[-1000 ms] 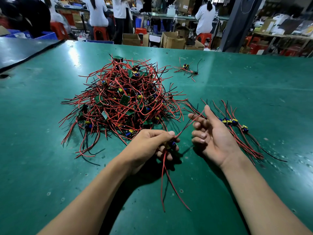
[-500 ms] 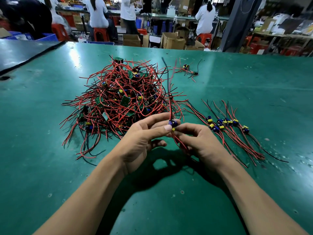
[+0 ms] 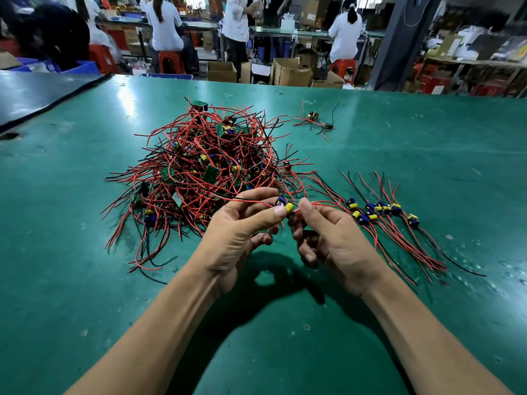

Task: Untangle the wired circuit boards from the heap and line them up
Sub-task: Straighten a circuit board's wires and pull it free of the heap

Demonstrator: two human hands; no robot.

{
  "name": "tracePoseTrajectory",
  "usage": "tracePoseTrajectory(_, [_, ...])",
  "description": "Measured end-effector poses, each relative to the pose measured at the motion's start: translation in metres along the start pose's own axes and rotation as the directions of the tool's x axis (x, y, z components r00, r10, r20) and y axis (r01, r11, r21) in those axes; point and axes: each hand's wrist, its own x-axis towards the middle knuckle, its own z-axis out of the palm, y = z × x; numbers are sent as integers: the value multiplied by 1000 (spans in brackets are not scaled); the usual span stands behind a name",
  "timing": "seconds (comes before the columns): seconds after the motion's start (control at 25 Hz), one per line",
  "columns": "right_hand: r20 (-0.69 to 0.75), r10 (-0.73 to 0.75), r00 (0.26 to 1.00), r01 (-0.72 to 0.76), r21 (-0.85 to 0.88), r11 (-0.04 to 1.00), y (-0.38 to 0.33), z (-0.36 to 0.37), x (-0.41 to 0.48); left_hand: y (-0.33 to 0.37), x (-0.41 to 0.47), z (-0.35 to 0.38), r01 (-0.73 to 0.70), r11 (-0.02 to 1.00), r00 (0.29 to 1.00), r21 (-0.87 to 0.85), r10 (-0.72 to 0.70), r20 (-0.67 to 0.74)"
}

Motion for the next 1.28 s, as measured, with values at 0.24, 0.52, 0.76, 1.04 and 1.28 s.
tracePoseTrajectory(0.24, [-85,9,996,-7,31,999,5,7,1,-2,-3,4,-48,999,999,-12,48,-23])
tracePoseTrajectory(0.52, [-93,45,995,-16,287,958,0,1,1,-2,-2,4,48,986,996,-160,-35,80])
tracePoseTrajectory(0.76, [86,79,993,-94,187,978,1,-6,-2,-1,-4,6,254,967,961,-17,-251,116])
tracePoseTrajectory(1.04, [84,142,986,-153,144,978,1,-8,-1,-8,-6,2,245,969,960,20,-245,136])
tracePoseTrajectory(1.28, [71,172,983,-181,155,971,0,-5,-3,-8,-7,3,294,954,938,61,-300,174])
